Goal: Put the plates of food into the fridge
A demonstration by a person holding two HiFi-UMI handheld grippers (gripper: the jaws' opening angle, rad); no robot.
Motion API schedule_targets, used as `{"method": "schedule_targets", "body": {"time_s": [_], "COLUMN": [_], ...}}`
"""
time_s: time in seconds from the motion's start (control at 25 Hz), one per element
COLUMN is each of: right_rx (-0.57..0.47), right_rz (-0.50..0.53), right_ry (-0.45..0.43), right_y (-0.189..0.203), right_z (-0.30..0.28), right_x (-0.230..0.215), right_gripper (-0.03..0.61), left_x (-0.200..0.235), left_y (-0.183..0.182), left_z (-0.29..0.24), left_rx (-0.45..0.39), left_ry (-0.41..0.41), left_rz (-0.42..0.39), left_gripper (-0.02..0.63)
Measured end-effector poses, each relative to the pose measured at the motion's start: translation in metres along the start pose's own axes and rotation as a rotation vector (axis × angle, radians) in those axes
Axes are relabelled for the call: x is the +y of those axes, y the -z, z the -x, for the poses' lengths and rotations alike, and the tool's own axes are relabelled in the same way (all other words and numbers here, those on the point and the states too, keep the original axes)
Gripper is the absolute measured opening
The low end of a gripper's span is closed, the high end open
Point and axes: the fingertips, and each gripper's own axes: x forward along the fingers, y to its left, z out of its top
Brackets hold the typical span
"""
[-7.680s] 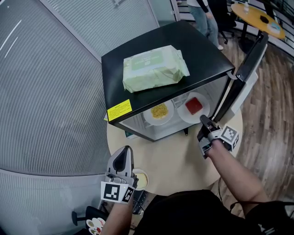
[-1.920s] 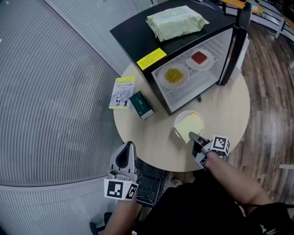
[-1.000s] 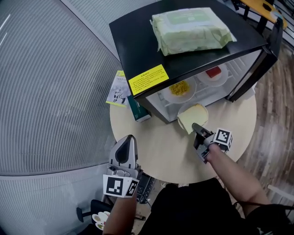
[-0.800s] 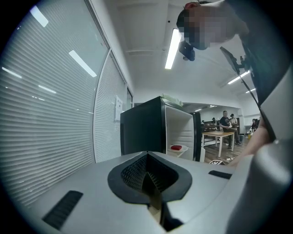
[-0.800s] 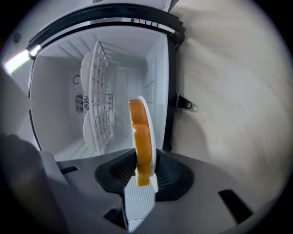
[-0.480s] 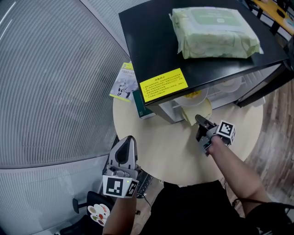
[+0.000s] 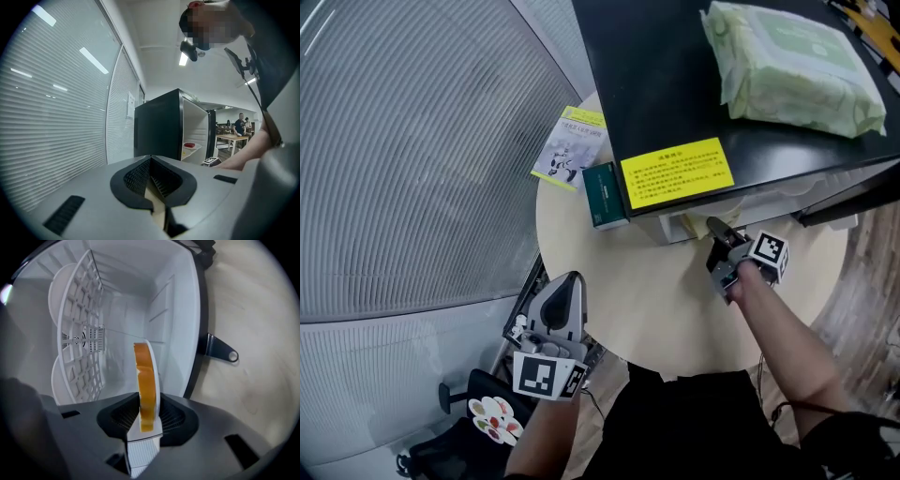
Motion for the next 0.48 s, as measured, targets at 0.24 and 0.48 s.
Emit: {"method": "schedule_targets", "body": {"time_s": [0.24, 0.48], "right_rx": [0.005, 0.017], "right_rz": [0.068, 0.231], "right_ry": [0.038, 0.093], "right_y": [-0.009, -0.021], "right_z": [-0.016, -0.026], "right_x": [0.004, 0.013], "right_gripper": [0.12, 0.123], "left_x": [0.005, 0.006], "left_y": [0.008, 0.009], "left_z": [0.006, 0.004], "left_rx": [0.028, 0.031], "left_ry": [-0.021, -0.017], "left_rz": [-0.001, -0.006], "left_gripper": [0.003, 0.003]}}
